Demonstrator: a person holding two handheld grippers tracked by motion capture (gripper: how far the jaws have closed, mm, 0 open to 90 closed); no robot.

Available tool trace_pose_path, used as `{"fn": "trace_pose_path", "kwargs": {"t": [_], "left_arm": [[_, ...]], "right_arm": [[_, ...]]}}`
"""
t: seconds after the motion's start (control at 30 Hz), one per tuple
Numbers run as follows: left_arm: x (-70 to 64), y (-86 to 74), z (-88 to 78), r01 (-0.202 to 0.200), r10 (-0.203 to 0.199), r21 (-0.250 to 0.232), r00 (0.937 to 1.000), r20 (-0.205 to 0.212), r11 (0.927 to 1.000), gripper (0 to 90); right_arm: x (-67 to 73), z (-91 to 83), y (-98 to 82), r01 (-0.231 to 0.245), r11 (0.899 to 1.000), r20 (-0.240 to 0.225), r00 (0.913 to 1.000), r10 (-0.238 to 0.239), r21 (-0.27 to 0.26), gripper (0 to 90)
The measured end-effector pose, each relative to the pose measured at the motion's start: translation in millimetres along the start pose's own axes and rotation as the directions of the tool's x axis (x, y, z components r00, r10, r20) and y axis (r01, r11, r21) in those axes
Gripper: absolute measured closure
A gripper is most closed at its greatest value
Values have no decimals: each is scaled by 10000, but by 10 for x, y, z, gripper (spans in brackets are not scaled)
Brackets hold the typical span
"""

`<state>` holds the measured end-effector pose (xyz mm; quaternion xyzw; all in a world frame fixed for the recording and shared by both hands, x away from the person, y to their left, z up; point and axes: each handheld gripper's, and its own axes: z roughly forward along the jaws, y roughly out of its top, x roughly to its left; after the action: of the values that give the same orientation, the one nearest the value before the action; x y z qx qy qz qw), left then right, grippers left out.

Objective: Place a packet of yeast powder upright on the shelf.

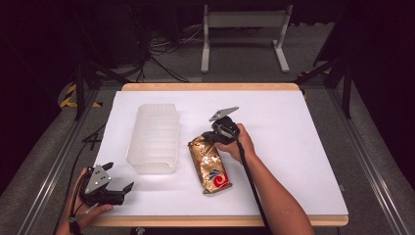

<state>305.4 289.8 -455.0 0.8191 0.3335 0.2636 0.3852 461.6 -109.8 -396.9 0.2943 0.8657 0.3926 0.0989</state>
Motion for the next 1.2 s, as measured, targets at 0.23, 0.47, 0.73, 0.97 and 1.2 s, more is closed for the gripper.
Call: {"fn": "trace_pose_path", "kwargs": {"t": [0.23,0.47,0.73,0.97,1.2], "left_arm": [[-5,13,3,-10,10,-29,10000,-24,10000,43],[4,28,-4,-15,15,-111,10000,-11,9999,43],[-4,31,-1,8,-8,-89,10000,-17,10000,43],[-8,33,1,20,-20,-97,10000,-8,10000,43],[-1,28,0,22,-22,-113,10000,13,9999,42]], "right_arm": [[162,-454,67,346,9948,-150,9992,-362,-960,888],[377,-806,96,817,9813,-389,9952,-898,-1744,890],[550,-1048,214,1279,9640,-208,9904,-1364,-2330,894],[600,-1091,345,1528,9539,31,9875,-1573,-2582,895],[646,-1077,547,1557,9370,33,9866,-1629,-3126,896]]}}
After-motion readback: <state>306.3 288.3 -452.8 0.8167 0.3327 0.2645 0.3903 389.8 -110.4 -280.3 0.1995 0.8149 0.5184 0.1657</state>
